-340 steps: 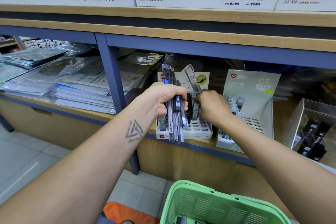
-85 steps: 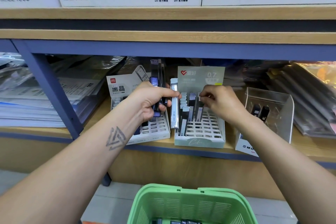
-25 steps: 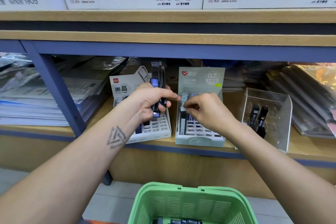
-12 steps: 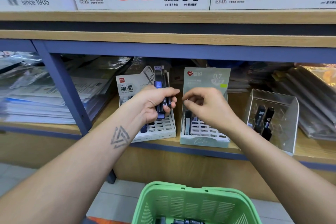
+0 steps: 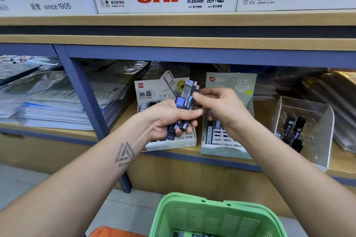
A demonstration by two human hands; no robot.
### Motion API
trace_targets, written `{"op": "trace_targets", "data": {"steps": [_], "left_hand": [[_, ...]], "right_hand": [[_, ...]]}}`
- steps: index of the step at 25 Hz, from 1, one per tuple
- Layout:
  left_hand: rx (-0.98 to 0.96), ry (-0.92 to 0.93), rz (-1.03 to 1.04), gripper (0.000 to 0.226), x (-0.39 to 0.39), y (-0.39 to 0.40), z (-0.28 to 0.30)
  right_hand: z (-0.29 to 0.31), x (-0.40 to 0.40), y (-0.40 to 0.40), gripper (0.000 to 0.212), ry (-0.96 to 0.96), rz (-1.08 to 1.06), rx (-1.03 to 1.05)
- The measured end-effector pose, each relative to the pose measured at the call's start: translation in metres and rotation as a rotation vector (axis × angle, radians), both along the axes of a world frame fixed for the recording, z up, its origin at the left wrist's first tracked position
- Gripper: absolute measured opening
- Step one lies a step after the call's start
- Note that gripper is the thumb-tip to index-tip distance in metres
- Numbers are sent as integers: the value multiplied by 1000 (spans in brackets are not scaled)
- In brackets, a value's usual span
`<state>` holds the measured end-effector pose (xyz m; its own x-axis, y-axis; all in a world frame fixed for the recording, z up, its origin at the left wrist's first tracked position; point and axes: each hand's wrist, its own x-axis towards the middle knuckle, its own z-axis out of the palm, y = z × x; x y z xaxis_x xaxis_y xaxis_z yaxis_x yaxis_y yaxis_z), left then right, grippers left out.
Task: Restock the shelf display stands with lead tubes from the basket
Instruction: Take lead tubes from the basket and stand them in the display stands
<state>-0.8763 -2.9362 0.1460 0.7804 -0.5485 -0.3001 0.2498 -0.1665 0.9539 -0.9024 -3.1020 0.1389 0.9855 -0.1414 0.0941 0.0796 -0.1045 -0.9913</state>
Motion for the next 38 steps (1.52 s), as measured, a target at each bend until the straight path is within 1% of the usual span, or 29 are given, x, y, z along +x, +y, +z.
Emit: {"op": "trace_targets", "data": {"steps": [5, 8, 10, 13, 16, 19, 24, 26, 28, 29, 30, 31, 32, 34, 35, 36, 38], "left_hand": [[37, -57, -85, 20, -4, 8, 1], [7, -55, -84, 33, -6, 7, 3], [-25, -50, -65, 36, -5, 5, 4], [-55, -43, -5, 28, -4, 4, 6], [-35, -92, 28, 19, -2, -2, 7], [-18, -132, 17, 18, -3, -14, 9], [-167, -51, 0, 15, -3, -32, 16], [-124, -72, -30, 18, -3, -40, 15], [-16, -104, 13, 22, 0, -48, 10], [34, -111, 68, 22, 2, -50, 8], [67, -107, 133, 20, 5, -52, 6], [75, -96, 191, 17, 8, -53, 4], [61, -81, 234, 15, 11, -52, 3], [5, -60, 261, 13, 13, -52, 3], [-17, -53, 253, 12, 13, -53, 2], [-34, -44, 240, 12, 12, -54, 2], [-52, -21, 211, 12, 11, -56, 1]], "right_hand": [[4, 1, 0, 29, 49, 40, 140], [8, 0, -7, 29, 20, 113, 256], [10, -1, -17, 33, 13, 137, 275], [13, -1, -30, 38, 18, 128, 256], [16, -6, -40, 35, 8, 109, 285], [17, -10, -54, 30, -4, 61, 332], [24, -19, -80, 28, -100, 130, 381], [24, -20, -86, 27, -146, 133, 394], [22, -19, -94, 23, -185, 93, 382], [22, -17, -99, 20, -200, 52, 342], [21, -15, -104, 17, -208, -1, 255], [19, -13, -109, 17, -203, -62, 111], [17, -11, -112, 20, -180, -118, -83], [7, -5, -113, 26, -117, -192, -476], [1, -3, -111, 28, -107, -205, -608], [-4, -1, -108, 28, -119, -209, -687], [-12, 2, -103, 21, -169, -226, -750]]}}
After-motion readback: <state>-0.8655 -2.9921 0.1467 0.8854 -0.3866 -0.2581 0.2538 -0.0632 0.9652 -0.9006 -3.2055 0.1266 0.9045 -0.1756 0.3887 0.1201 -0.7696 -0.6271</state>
